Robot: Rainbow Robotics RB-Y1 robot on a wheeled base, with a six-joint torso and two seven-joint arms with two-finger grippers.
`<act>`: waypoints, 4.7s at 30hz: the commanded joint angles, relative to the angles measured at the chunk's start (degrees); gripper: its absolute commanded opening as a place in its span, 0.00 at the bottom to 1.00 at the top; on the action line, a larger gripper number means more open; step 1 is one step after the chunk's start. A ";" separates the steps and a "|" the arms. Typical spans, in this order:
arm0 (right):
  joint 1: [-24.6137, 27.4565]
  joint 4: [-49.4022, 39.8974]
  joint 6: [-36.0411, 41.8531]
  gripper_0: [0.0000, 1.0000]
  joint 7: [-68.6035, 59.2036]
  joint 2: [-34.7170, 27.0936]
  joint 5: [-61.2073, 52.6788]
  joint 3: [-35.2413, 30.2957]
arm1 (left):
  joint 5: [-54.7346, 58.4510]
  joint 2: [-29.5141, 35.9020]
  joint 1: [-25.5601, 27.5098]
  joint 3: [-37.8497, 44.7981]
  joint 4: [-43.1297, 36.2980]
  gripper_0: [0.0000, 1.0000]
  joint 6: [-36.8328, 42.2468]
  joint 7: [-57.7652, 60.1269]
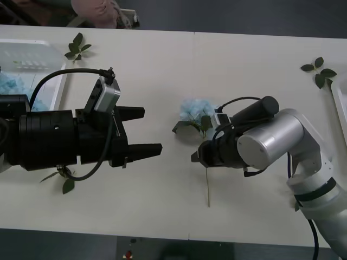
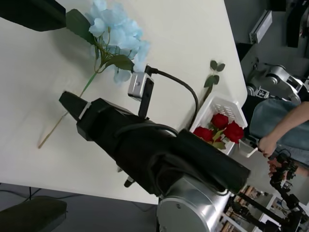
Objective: Put the red flowers into the right box and the blue flowers into the left box
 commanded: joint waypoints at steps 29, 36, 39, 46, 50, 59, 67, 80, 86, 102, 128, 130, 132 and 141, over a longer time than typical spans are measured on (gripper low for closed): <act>-0.79 5.29 -9.11 0.00 -4.07 2.48 4.10 2.49 | 0.51 0.51 0.18 -0.41 -1.95 1.00 -0.59 -2.32; -0.71 2.56 -11.22 0.00 -4.51 0.46 3.04 1.08 | 0.51 0.51 0.18 -0.41 -1.95 1.00 -0.59 -2.32; 0.17 -0.34 -11.22 0.00 -3.98 -1.30 -1.35 -2.35 | 0.51 0.51 0.18 -0.41 -1.95 1.00 -0.59 -2.32; 4.30 -8.07 -10.78 0.00 5.42 -4.46 -15.06 -13.42 | 0.51 0.51 0.18 -0.41 -1.95 1.00 -0.59 -2.32; 5.53 -8.95 -5.86 0.00 18.96 -4.73 -25.79 -23.00 | 0.51 0.51 0.18 -0.41 -1.95 1.00 -0.59 -2.32; 5.18 -9.30 1.88 0.00 42.16 -4.20 -42.66 -36.71 | 0.51 0.51 0.18 -0.41 -1.95 1.00 -0.59 -2.32; 3.25 -9.21 1.00 0.00 42.25 -1.39 -54.53 -37.85 | 0.51 0.51 0.18 -0.41 -1.95 1.00 -0.59 -2.32; -0.18 -8.60 -9.99 0.00 39.44 2.39 -62.08 -30.91 | 7.19 -3.97 0.71 -2.52 2.62 1.00 -1.91 -2.05; -0.35 -8.25 -10.87 0.00 38.56 2.39 -65.07 -30.30 | 9.65 -8.98 -5.09 -7.18 9.74 1.00 -2.09 -1.88; -0.44 -8.25 -10.87 0.00 37.68 2.39 -66.48 -30.30 | 13.61 -16.10 -12.65 -10.61 16.77 0.50 -2.17 -1.35; -0.44 -8.25 -10.87 1.00 37.68 2.39 -66.48 -30.30 | 13.08 -17.25 -12.91 -10.79 16.86 0.00 -2.61 -1.17; -0.44 -8.25 -10.87 1.00 37.68 2.39 -66.48 -30.30 | 13.08 -17.25 -13.00 -10.79 16.86 0.00 -2.61 -1.17; -0.44 -8.25 -10.87 1.00 37.68 2.39 -66.48 -30.30 | 12.99 -17.16 -12.91 -10.79 16.86 0.00 -2.61 -1.17; -0.44 -8.25 -10.87 1.00 37.68 2.39 -66.48 -30.30 | 17.03 -11.09 -11.68 -10.08 16.77 0.00 -2.79 -0.91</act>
